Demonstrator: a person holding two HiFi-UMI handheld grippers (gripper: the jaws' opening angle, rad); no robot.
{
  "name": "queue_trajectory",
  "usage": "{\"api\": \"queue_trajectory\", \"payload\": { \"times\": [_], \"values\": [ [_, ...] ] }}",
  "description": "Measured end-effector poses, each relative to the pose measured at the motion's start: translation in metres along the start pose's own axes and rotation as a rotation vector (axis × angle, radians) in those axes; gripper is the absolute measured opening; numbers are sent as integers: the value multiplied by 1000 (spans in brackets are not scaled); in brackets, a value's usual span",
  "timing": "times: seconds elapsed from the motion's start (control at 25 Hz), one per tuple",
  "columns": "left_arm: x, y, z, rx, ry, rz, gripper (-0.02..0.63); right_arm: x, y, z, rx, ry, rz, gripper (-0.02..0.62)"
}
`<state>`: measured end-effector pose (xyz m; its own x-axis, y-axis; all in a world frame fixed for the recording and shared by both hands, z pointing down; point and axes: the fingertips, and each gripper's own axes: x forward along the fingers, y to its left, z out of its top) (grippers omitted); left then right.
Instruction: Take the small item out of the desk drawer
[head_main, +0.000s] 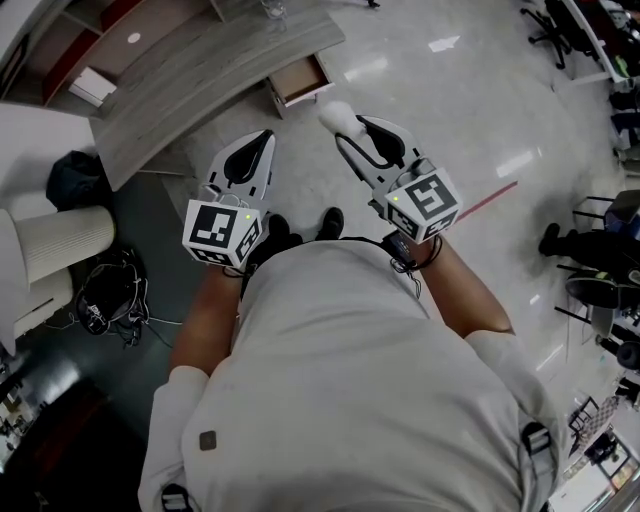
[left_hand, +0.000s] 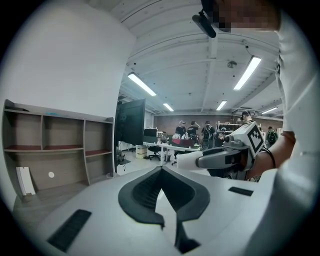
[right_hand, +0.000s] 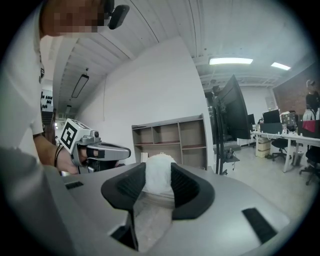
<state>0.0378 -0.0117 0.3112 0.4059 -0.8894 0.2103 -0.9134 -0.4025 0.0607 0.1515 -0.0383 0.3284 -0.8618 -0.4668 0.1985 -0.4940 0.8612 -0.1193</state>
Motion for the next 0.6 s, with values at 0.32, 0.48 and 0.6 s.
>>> {"api": "queue_trajectory", "payload": {
  "times": [0.32, 0.48, 0.6],
  "values": [
    [-37, 4, 0, 26, -17, -45, 15, -6, 42, 4, -17, -20, -34, 166],
    [-70, 15, -3, 31, -20, -71, 15, -4, 75, 7, -18, -29, -58, 166],
    [-98, 27, -8, 28, -21, -78, 15, 0, 102, 7, -24, -32, -71, 166]
  ]
}}
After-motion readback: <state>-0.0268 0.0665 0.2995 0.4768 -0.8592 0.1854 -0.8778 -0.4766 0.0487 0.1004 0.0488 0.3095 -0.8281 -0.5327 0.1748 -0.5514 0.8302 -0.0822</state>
